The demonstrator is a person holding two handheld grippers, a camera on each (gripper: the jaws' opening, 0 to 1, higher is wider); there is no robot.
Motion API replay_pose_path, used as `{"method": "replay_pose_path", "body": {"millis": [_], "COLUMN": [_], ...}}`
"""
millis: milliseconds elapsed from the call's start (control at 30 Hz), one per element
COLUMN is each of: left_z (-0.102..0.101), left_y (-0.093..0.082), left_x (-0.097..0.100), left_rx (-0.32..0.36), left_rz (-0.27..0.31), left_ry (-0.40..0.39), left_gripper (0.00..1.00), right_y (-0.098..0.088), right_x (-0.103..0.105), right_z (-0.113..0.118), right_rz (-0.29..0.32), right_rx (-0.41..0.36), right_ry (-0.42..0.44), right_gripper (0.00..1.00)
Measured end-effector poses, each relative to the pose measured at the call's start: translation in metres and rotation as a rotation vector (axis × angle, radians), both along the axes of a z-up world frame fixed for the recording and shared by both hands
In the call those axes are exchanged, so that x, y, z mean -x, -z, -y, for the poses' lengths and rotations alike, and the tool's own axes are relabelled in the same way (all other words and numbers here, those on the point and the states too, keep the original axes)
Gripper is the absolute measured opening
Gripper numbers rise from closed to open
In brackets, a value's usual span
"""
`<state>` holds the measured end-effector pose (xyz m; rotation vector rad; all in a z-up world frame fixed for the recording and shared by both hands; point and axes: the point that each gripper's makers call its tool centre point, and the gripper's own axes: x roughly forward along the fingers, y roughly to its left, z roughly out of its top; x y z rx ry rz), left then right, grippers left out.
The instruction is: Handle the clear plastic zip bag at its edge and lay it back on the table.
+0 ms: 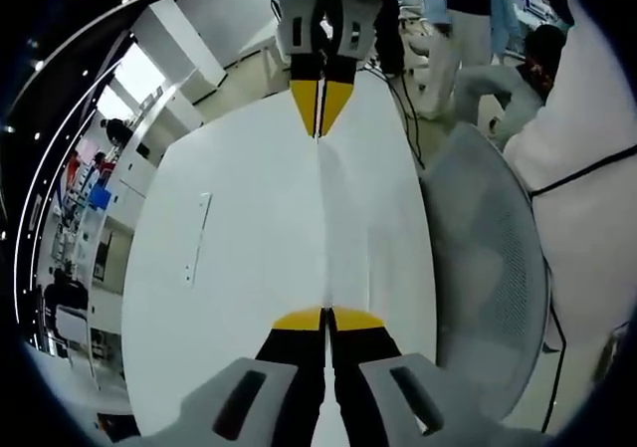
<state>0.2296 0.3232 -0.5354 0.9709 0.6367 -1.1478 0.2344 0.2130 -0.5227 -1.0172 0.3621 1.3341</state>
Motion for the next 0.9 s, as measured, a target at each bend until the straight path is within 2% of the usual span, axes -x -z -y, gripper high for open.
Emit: {"method": "replay_pose_path", "body": {"millis": [100,300,633,700,900], "left_z": [0.001,0.001,0.003,0.003,0.005], "left_y": [0.000,-0.001,-0.003,-0.004,-0.007], "left_x": [0.000,-0.001,0.000,0.000,0.001], "left_rx": [-0.003,-0.006,-0.006,-0.005,0.001], "left_rz": [0.005,0.009,0.015,0.017,0.022], "left_ry": [0.005,0.007,0.007,0.006,0.002], "left_gripper": [0.00,0.00,0.00,0.00,0.00], "right_y": [-0.003,-0.008,-0.014,-0.014,-0.011], "right_x": [0.000,0.003,0.007,0.007,0.014], "right_z": [-0.004,-0.019,-0.053,-0.059,-0.079], "right_rz": [-0.005,-0.012,-0.030,-0.017,-0.029], "right_rx": [-0.015,-0.038,-0.081,-0.081,-0.078], "right_ry": [0.004,-0.008,-0.037,-0.048,-0.071], "right_gripper": [0.06,0.08,0.08,0.06,0.06]}}
